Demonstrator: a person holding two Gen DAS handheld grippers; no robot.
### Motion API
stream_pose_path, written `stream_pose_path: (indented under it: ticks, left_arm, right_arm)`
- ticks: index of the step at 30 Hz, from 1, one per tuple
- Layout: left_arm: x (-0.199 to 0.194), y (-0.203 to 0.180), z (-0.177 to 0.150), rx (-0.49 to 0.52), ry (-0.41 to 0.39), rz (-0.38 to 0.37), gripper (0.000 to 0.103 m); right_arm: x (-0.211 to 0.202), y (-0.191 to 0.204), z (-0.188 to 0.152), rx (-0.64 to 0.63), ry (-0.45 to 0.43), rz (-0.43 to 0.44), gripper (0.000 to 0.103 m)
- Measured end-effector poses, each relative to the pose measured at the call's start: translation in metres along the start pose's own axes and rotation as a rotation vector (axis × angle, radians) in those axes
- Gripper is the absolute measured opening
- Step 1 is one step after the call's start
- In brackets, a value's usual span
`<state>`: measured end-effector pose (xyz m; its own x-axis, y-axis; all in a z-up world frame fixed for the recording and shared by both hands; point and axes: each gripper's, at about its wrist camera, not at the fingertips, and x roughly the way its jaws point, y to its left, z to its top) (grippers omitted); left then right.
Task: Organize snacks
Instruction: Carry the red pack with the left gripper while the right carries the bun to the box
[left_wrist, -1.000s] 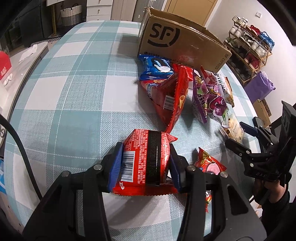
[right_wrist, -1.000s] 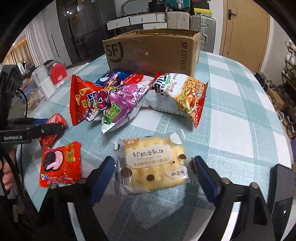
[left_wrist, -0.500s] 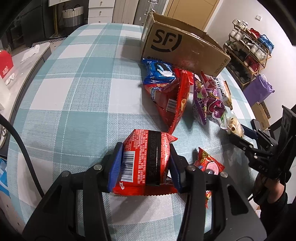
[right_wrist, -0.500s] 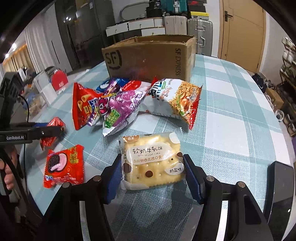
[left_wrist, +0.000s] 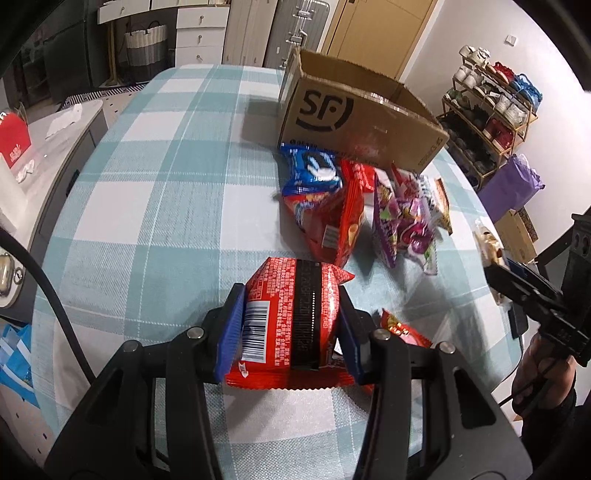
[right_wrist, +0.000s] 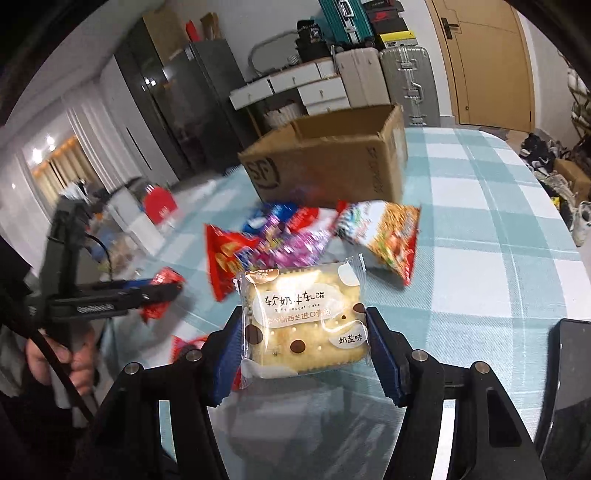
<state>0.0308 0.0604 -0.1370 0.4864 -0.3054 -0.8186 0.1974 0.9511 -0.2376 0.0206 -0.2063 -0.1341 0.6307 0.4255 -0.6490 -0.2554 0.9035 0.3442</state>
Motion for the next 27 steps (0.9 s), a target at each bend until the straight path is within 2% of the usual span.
stream_pose_path:
  ticks: [9,18,27]
  left_arm:
    - [-0.015,-0.013,0.026,0.040,-0.040,-0.010,0.043]
    - [-0.032,-0.030,0.062,0.044,-0.096,-0.065,0.043]
    - [-0.046,-0.059,0.106,0.109,-0.148,-0.091,0.044]
  right_arm:
    - [-0.025,0.014,0.029,0.003,-0.083,0.091,0.063]
    - [-0.037,0.024,0.066,0.015,-0.149,0.207,0.063]
    - [-0.051,0.034,0.112,-0.024,-0.220,0.229,0.063]
